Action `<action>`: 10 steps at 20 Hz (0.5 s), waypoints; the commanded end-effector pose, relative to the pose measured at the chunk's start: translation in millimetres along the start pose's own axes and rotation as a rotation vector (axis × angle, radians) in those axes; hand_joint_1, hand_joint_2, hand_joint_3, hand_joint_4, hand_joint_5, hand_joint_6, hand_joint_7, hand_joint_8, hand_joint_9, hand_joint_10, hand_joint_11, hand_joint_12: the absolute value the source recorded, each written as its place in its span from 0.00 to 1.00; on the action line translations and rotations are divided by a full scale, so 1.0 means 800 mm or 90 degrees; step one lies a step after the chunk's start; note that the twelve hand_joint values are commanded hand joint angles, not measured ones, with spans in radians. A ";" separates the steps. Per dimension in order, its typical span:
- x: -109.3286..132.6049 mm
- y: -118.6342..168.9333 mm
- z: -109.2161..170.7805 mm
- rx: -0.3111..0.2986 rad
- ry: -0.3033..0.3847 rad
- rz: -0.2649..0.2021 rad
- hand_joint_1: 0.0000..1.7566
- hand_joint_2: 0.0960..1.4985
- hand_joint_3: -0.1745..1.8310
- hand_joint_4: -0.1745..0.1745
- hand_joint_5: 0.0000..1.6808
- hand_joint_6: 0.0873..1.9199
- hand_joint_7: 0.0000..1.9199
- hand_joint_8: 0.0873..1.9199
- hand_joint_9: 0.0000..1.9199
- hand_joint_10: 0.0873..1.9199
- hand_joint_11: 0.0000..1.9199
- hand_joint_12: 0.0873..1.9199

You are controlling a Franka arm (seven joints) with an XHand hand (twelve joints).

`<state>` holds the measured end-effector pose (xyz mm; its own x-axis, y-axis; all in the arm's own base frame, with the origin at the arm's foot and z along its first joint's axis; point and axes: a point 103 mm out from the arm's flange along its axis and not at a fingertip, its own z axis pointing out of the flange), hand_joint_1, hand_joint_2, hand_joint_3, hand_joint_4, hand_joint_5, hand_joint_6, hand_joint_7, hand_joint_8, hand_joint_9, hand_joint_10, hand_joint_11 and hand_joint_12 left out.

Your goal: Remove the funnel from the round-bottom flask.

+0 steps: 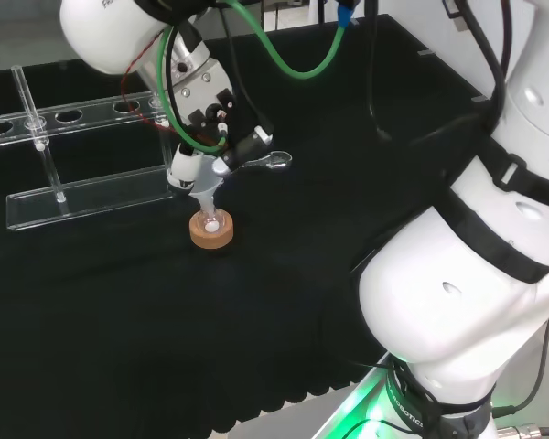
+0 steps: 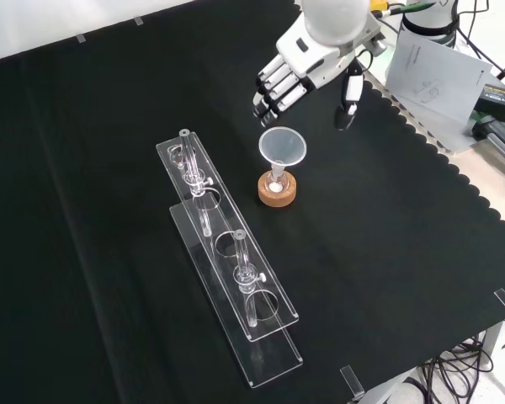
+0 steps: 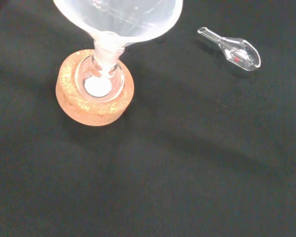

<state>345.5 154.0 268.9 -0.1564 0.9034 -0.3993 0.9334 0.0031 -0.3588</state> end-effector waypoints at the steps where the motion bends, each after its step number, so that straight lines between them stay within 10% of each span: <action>1: 0.021 0.019 0.007 -0.007 -0.025 -0.018 0.35 0.42 0.19 0.53 0.04 0.00 0.00 0.11 0.01 0.39 0.08 0.78; 10: 0.029 0.032 0.022 0.007 -0.029 -0.019 0.35 0.43 0.19 0.53 0.04 0.00 0.00 0.09 0.00 0.39 0.08 0.78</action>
<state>355.1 165.9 242.3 -0.1945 0.8902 -0.4120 0.9248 0.0265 -0.3794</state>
